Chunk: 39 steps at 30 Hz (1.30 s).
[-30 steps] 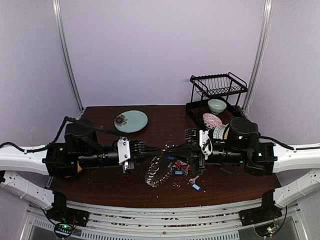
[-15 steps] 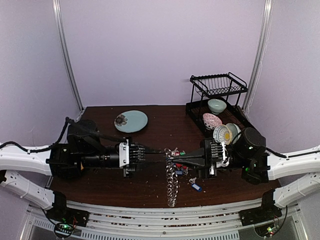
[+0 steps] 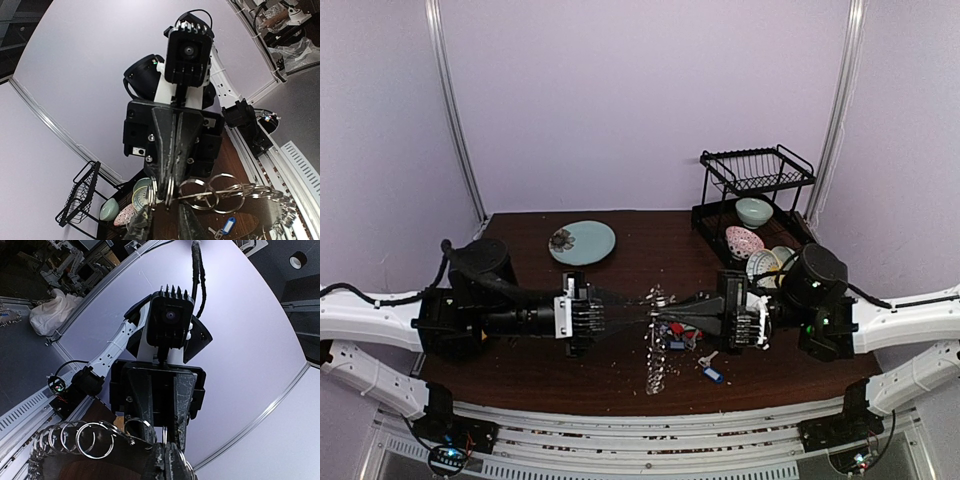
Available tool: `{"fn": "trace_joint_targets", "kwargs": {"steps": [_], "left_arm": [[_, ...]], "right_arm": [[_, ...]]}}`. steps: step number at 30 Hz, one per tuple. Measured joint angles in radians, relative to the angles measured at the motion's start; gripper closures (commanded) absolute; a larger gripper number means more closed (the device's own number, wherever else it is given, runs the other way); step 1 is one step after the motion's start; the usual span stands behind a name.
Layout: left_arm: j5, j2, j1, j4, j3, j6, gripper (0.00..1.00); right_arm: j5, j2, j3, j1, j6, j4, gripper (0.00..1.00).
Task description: Put the keys on the keyring
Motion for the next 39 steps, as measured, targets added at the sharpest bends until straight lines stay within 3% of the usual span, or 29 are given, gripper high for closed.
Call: {"fn": "trace_joint_targets", "kwargs": {"steps": [8, 17, 25, 34, 39], "left_arm": [[0.0, 0.0, 0.0, 0.017, -0.002, 0.014, 0.8], [0.019, 0.0, -0.005, 0.148, -0.035, -0.003, 0.86], [0.023, -0.002, -0.01, 0.239, -0.051, -0.031, 0.86], [0.037, 0.031, -0.01, 0.301, -0.04, -0.08, 0.86], [0.047, 0.064, -0.01, 0.307, -0.017, -0.111, 0.93]], "right_arm": [[-0.015, 0.0, 0.015, -0.001, -0.051, -0.015, 1.0], [-0.043, 0.062, 0.001, -0.002, 0.213, 0.299, 1.0], [-0.041, 0.114, -0.026, -0.002, 0.351, 0.446, 1.0], [-0.04, 0.12, -0.026, -0.002, 0.381, 0.47, 1.0], [-0.039, 0.117, -0.026, -0.002, 0.373, 0.462, 1.0]]}}
